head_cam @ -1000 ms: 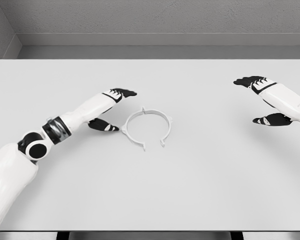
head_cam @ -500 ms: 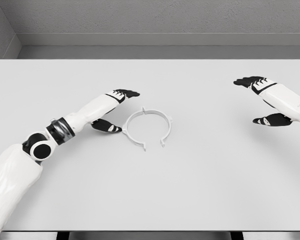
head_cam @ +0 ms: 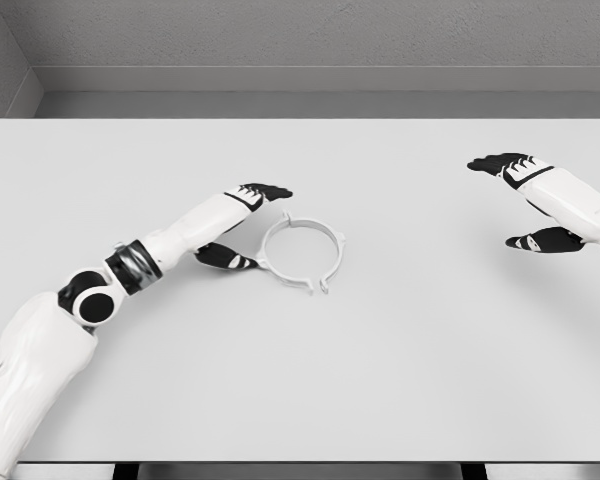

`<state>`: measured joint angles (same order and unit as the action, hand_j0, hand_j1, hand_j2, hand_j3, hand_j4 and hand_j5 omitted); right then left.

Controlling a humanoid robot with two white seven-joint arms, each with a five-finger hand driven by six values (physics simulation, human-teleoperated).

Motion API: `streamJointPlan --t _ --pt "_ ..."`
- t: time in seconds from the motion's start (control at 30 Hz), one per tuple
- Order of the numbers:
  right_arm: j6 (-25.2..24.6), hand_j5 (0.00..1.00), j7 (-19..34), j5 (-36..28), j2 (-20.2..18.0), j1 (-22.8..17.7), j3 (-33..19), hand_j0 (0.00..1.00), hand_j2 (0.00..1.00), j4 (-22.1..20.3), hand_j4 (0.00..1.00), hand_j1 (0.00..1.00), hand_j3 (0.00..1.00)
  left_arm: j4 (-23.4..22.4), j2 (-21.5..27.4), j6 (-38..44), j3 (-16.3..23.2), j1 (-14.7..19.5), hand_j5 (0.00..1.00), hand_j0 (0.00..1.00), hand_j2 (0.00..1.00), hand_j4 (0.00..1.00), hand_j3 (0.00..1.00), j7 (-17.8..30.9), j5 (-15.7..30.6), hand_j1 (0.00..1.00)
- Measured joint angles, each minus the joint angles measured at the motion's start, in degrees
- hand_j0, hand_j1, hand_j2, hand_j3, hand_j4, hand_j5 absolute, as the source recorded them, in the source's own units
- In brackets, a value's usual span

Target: Assemble PVC drainage pipe clamps

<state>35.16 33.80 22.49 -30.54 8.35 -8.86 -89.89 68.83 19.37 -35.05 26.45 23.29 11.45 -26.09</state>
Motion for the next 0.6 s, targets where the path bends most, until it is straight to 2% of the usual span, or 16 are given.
streamJointPlan --t 0.43,0.6 --pt "0.0 1.0 -0.01 0.0 0.0 0.0 0.0 1.0 1.0 0.0 1.0 1.0 1.0 0.4 -0.26 0.0 0.14 -0.35 1.0 1.0 1.0 1.0 1.0 0.0 0.02 1.0" --pt "0.0 1.0 -0.02 0.0 0.0 0.0 0.0 1.0 1.0 -0.01 1.0 1.0 1.0 0.37 0.32 0.0 -0.28 0.53 1.0 1.0 1.0 1.0 1.0 0.0 0.36 1.0"
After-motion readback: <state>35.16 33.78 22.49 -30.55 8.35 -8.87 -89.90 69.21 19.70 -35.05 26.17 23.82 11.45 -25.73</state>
